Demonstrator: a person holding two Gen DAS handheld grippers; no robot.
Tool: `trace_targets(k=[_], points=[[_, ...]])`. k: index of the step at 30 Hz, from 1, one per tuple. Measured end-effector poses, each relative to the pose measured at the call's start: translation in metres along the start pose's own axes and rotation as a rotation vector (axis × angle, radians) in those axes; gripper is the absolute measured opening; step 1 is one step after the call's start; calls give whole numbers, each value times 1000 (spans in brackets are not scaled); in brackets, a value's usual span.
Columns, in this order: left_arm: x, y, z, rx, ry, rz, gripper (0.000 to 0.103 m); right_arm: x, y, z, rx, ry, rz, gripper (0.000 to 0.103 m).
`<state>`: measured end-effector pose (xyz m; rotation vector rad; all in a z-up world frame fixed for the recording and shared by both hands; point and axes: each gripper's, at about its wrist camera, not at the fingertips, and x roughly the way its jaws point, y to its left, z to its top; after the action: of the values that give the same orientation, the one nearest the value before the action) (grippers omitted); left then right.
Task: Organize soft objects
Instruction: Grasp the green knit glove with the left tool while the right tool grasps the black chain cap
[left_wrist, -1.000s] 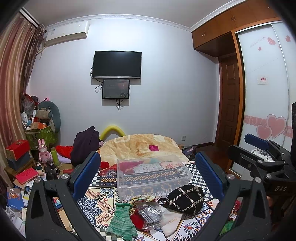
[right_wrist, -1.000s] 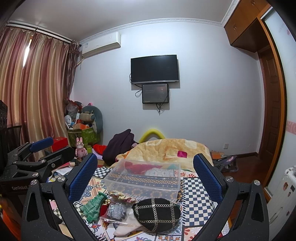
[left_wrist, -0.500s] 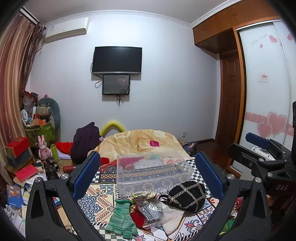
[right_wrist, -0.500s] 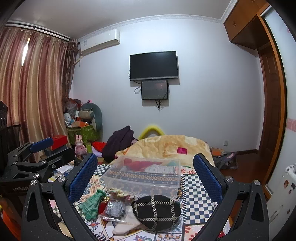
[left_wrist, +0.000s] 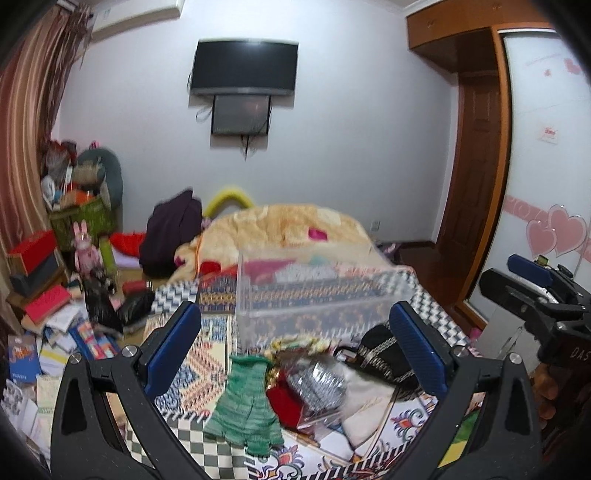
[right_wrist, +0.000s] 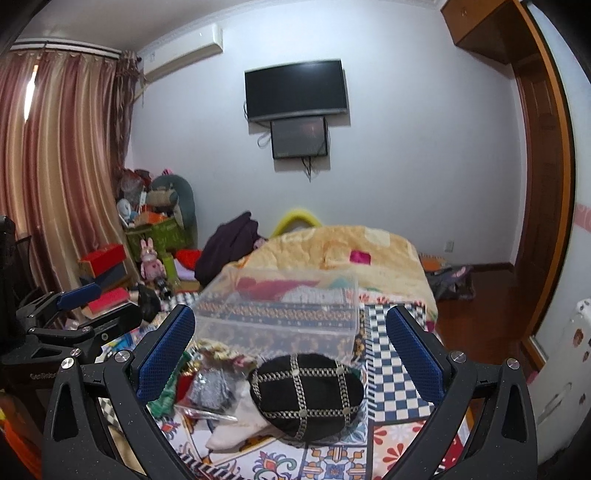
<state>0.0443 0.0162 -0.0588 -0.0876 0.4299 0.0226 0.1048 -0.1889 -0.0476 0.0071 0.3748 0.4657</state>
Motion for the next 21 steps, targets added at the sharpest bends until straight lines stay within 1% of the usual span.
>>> trace_targets(k=[7, 11, 15, 19, 21], points=[[46, 19, -25, -34, 148, 31, 103, 24, -9, -20, 3, 97, -6, 103], [69, 29, -45, -51, 227, 57, 103, 41, -18, -32, 16, 176, -1, 103], [83, 43, -62, -82, 282, 61, 103, 60, -28, -47, 40, 265, 2, 103], [91, 56, -74, -120, 316, 61, 103, 70, -35, -56, 75, 318, 25, 103], [93, 61, -80, -133, 329, 59, 103, 74, -33, -59, 79, 336, 45, 103]])
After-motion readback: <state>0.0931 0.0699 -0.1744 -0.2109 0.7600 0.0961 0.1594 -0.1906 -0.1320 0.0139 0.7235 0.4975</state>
